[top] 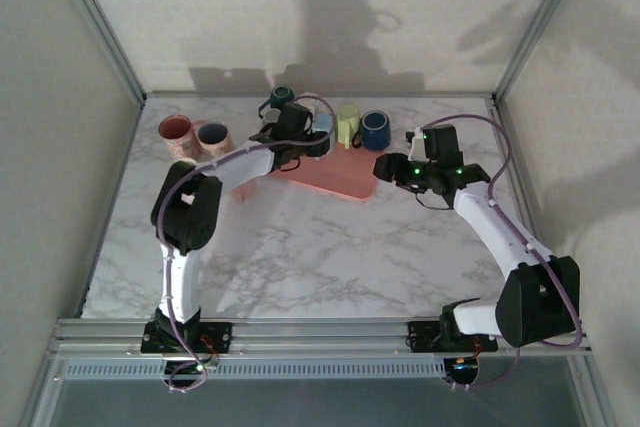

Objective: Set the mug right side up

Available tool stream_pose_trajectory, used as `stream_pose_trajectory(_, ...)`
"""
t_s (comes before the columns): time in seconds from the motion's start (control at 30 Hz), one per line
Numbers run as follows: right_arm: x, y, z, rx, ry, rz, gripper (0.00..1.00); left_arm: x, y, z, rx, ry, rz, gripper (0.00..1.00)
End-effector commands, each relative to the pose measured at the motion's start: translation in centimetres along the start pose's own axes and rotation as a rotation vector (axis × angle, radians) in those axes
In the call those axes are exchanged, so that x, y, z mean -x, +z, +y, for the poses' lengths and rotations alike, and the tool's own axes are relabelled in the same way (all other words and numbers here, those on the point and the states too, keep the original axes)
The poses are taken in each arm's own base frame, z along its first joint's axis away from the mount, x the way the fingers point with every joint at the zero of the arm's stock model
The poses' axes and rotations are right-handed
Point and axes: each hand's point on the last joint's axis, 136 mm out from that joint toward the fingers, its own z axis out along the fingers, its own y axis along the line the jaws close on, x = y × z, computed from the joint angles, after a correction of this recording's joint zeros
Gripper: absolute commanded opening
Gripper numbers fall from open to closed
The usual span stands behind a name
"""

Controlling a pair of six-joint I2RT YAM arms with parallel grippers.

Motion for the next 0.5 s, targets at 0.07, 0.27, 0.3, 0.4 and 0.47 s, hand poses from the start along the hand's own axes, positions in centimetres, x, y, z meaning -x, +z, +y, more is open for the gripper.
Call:
stream_pose_trajectory(0.07, 0.4, -0.6, 0.2, 0.031, 0.023, -0.026, 0.59, -0.8, 1.8, 0.7, 0.126, 0.053, 0.05, 0.53)
stream_pose_trajectory(0.27, 0.5, -0.8, -0.1, 0.034, 0.029, -0.032, 0.59, -1.5, 2.9, 1.3, 0.167, 0.047, 0.082, 0.51)
stream_pose_trajectory(0.3, 0.5, -0.9, -0.1, 0.035, 0.03, -0.033, 0.59, -1.5, 3.0, 1.3, 0.165, 0.044, 0.082, 0.51)
stream_pose_trajectory(0.4, 0.6, -0.9, -0.2, 0.038, 0.032, -0.035, 0.59, -1.6, 3.4, 1.4, 0.171, 0.042, 0.086, 0.48)
stream_pose_trajectory(0.47, 0.7, -1.0, -0.2, 0.039, 0.032, -0.037, 0.59, -1.6, 3.6, 1.4, 0.174, 0.043, 0.089, 0.45)
